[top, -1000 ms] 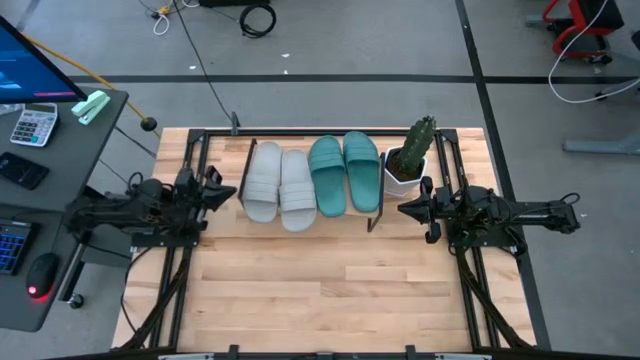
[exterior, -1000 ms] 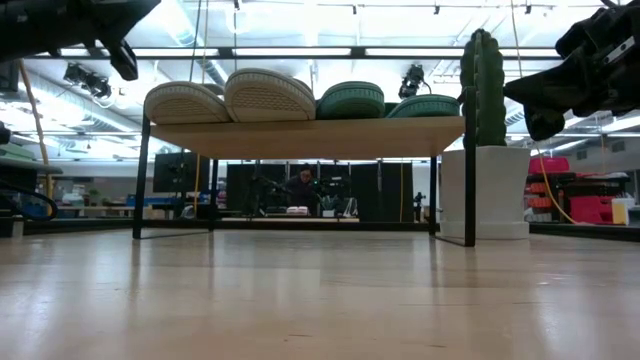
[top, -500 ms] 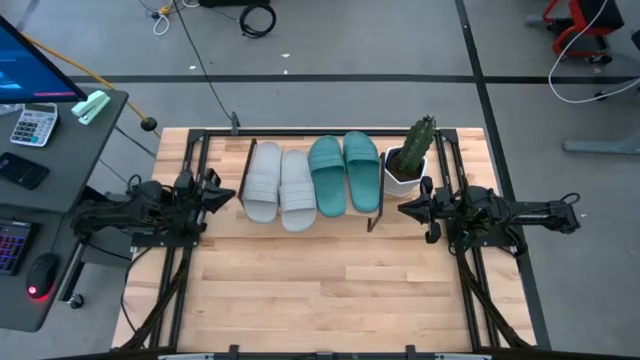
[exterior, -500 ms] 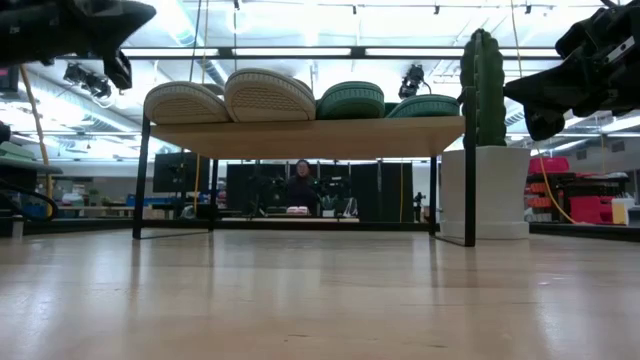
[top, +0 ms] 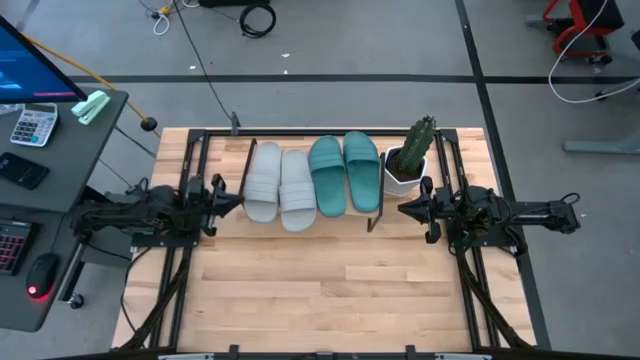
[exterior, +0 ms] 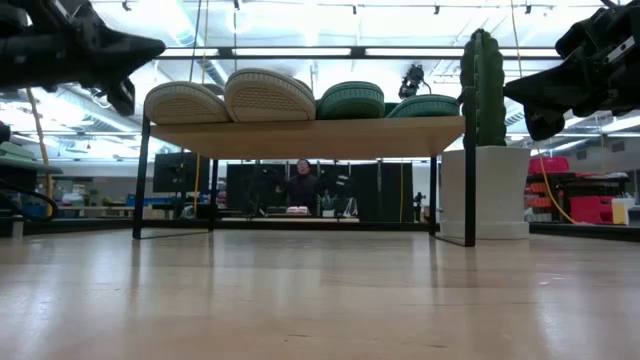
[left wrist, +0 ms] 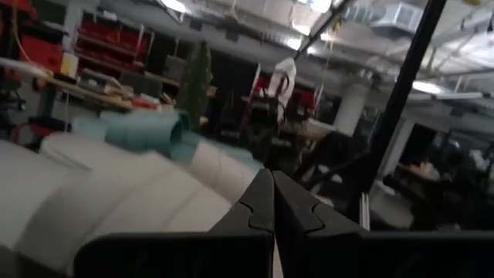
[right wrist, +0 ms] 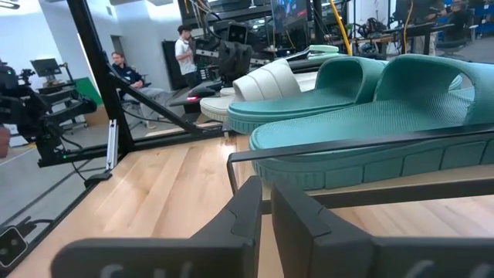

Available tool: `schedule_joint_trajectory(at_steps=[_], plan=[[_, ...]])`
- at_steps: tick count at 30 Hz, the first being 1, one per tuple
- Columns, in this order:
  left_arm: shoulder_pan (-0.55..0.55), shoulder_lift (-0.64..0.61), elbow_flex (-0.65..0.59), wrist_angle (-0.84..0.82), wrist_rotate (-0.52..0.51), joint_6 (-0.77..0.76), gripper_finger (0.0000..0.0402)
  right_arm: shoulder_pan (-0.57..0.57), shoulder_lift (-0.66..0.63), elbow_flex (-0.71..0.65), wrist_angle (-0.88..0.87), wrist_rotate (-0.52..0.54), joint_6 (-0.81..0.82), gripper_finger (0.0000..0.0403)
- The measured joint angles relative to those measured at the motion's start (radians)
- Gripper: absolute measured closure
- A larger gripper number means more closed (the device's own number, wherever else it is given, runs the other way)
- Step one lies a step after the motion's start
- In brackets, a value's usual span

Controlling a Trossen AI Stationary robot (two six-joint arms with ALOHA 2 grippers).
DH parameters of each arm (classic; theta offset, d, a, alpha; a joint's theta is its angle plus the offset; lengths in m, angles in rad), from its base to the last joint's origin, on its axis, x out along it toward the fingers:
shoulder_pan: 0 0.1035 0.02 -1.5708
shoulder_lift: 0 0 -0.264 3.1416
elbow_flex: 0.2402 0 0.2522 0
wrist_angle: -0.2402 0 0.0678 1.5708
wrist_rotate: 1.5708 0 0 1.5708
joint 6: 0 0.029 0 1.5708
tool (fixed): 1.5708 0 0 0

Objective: Pick and place slides into the shelf
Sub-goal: Return to Home Position

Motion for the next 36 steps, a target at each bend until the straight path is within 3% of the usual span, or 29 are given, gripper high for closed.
schedule_joint_trajectory(at_steps=[15,26,36], plan=[[0.0,0.001,-0.001,-0.199,0.042,0.099,0.0401,0.0,0.0,0.0,0.0,0.0,0.0,0.0364],[0.0,0.0,-0.001,-0.2,0.055,0.106,0.0399,0.0,0.0,0.0,0.0,0.0,0.0,0.0363],[0.0,0.0,-0.002,-0.199,0.056,0.018,0.0363,0.0,0.0,0.0,0.0,0.0,0.0,0.0366]])
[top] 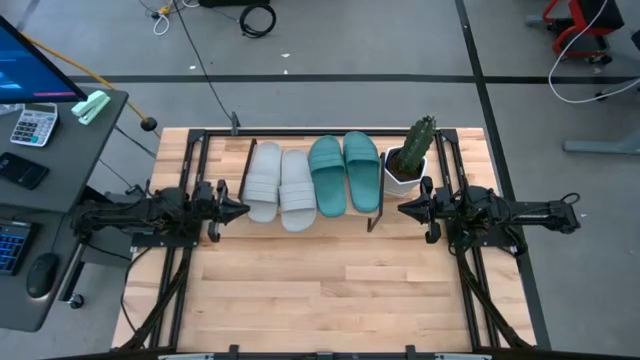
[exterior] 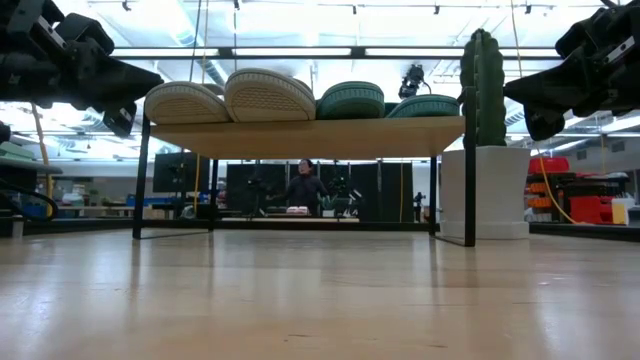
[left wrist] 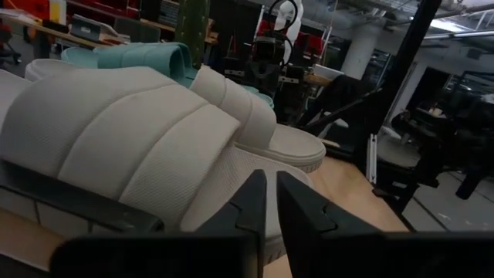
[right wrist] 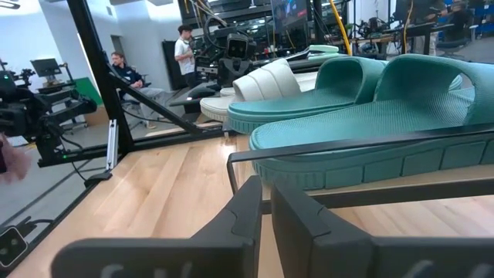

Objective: Pick and place slides into the shelf
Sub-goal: Return to Home Position

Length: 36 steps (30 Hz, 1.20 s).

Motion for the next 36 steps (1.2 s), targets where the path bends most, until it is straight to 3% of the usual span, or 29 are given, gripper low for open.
schedule_joint_trajectory(at_steps=[36], plan=[[0.0,0.0,-0.001,0.002,0.0,0.0,0.037,0.0,0.0,0.0,0.0,0.0,0.0,0.0364]])
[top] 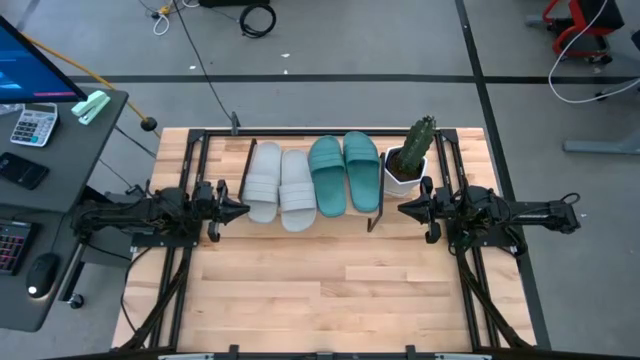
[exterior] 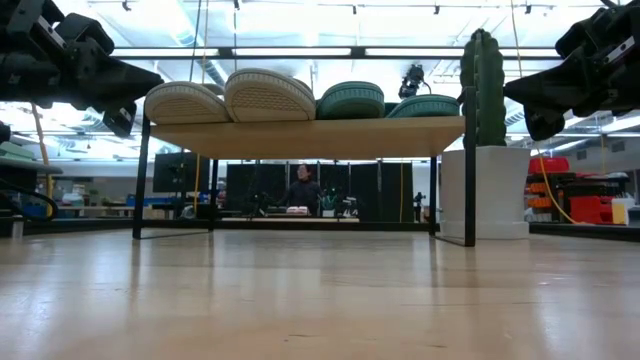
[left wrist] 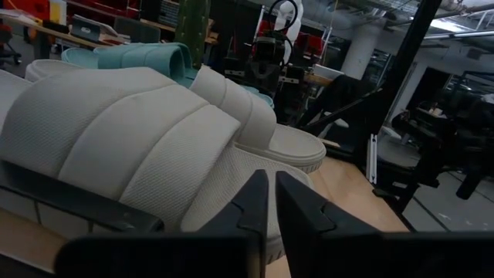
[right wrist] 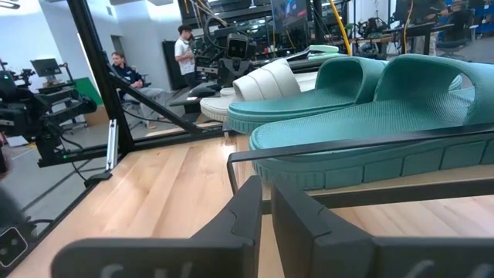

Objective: Pick and place slides into the shelf
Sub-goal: Return to Home Position

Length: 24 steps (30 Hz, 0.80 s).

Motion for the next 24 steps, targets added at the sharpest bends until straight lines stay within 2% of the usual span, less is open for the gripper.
schedule_joint_trajectory(at_steps=[24], plan=[[0.0,0.0,0.0,0.0,0.0,0.0,0.0366,0.0,0.0,0.0,0.0,0.0,0.0,0.0366]])
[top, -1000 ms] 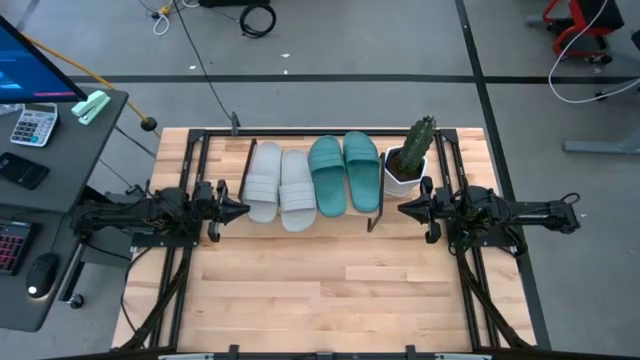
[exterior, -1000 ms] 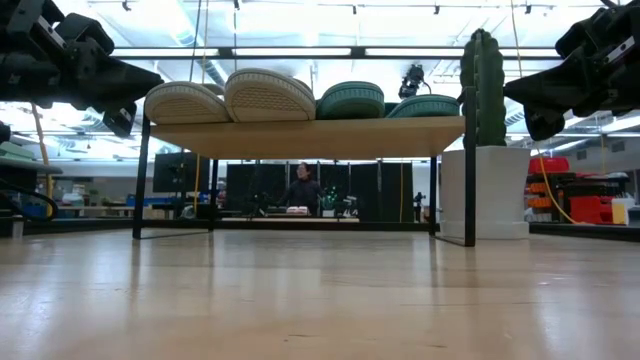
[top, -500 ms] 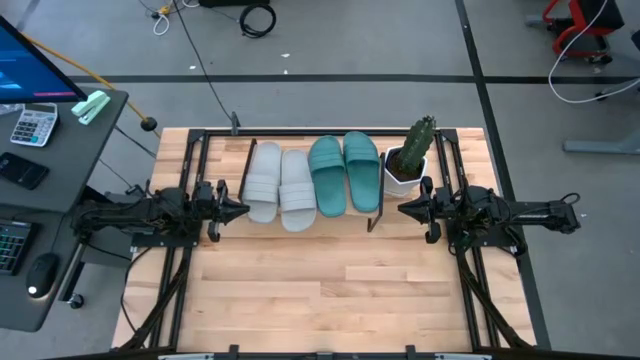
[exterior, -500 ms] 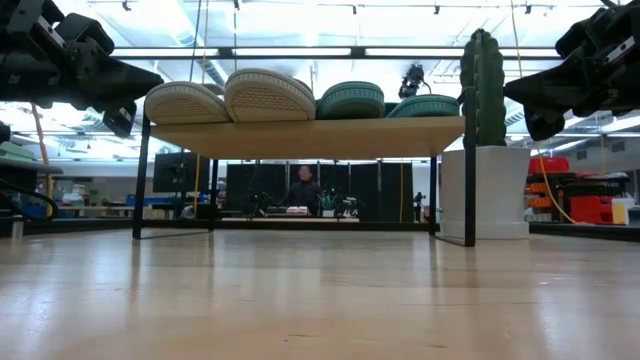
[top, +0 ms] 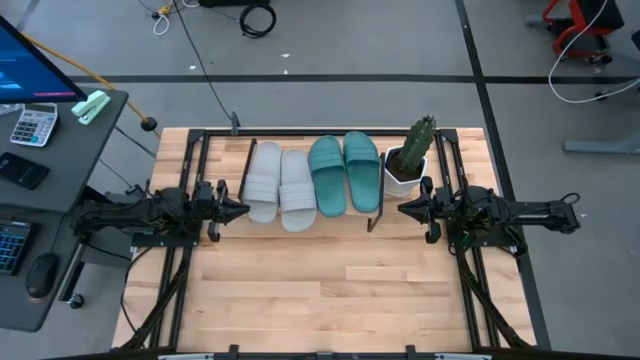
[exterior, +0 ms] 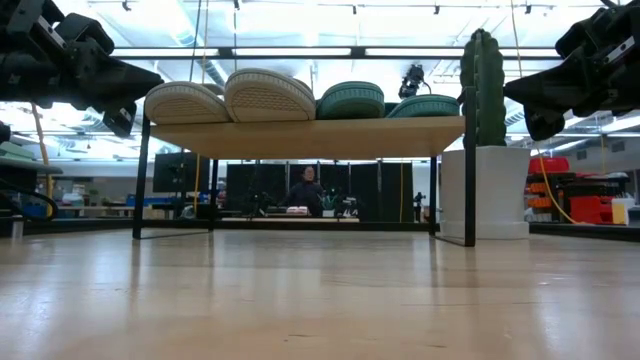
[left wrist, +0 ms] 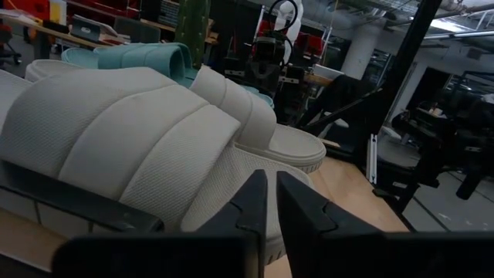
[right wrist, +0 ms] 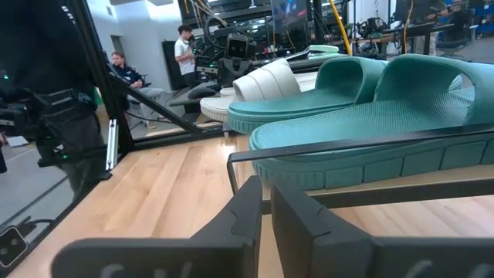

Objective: Pick and place slides into the shelf
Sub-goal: Return to Home Position

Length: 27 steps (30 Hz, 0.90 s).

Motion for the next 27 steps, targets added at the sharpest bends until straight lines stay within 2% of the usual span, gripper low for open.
schedule_joint_trajectory(at_steps=[7,17,27], plan=[[0.0,0.0,0.0,0.0,0.0,0.0,0.0374,0.0,0.0,0.0,0.0,0.0,0.0,0.0367],[0.0,0.0,0.0,0.0,0.0,0.0,0.0361,0.0,0.0,0.0,0.0,0.0,0.0,0.0364],[0.0,0.0,0.0,0.0,0.0,0.0,0.0375,0.0,0.0,0.0,0.0,0.0,0.0,0.0363]])
